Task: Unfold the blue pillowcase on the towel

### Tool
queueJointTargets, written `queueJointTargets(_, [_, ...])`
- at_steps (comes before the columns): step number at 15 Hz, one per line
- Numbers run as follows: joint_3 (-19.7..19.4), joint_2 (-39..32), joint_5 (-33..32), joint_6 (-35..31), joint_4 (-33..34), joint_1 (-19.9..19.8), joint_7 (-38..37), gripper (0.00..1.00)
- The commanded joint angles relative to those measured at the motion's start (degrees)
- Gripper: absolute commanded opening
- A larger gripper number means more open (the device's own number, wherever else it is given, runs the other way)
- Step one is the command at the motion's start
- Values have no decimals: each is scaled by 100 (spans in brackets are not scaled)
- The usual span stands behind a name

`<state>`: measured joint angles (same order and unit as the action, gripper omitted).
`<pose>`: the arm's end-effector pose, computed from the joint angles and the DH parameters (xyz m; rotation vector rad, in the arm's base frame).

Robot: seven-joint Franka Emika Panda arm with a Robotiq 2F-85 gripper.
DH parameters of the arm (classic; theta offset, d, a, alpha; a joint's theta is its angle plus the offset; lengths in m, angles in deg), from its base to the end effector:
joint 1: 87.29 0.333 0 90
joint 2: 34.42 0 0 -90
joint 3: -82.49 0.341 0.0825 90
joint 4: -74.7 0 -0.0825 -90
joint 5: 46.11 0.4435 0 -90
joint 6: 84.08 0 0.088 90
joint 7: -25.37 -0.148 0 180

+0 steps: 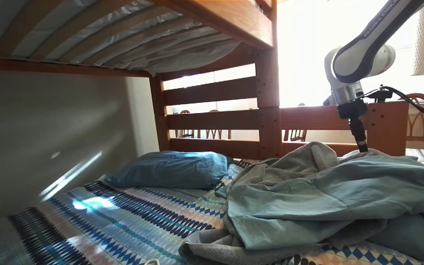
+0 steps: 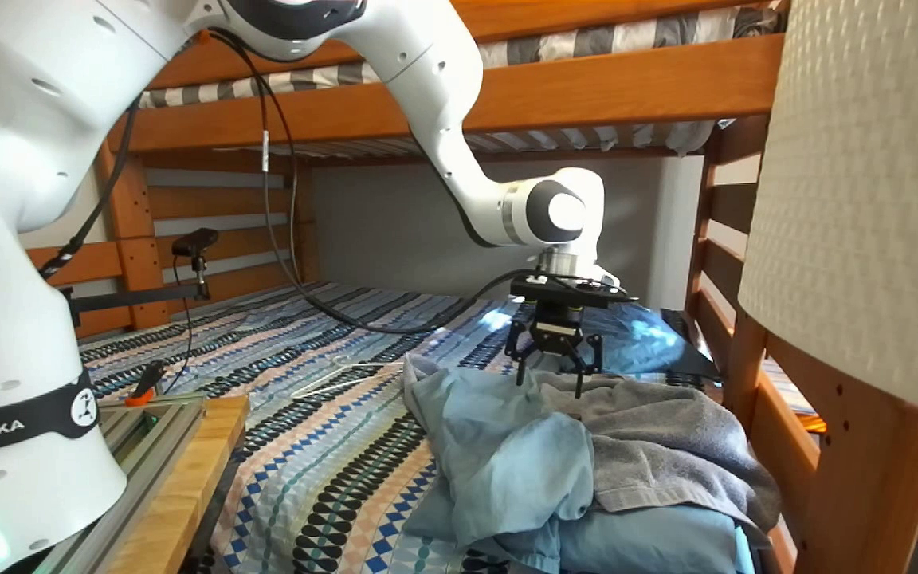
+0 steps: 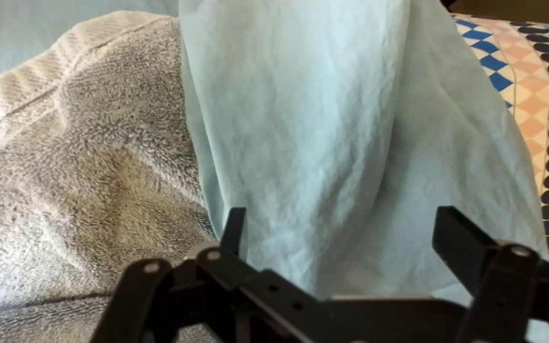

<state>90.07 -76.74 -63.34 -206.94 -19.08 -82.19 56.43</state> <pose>0.7008 0.1300 0.1074 2.6953 1.3538 -0.3606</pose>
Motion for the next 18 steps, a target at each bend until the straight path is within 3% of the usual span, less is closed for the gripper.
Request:
queueJointTargets(1, [62,12,-115,-108,-209,75,108,100])
queueJointTargets(11, [-86,-552,-108,204,607,112,529,100])
queueJointTargets(13, [-59,-408,-35,35,353,91,437,100])
queueJointTargets(18, [-62,-455,-29,65,475,71,471,100])
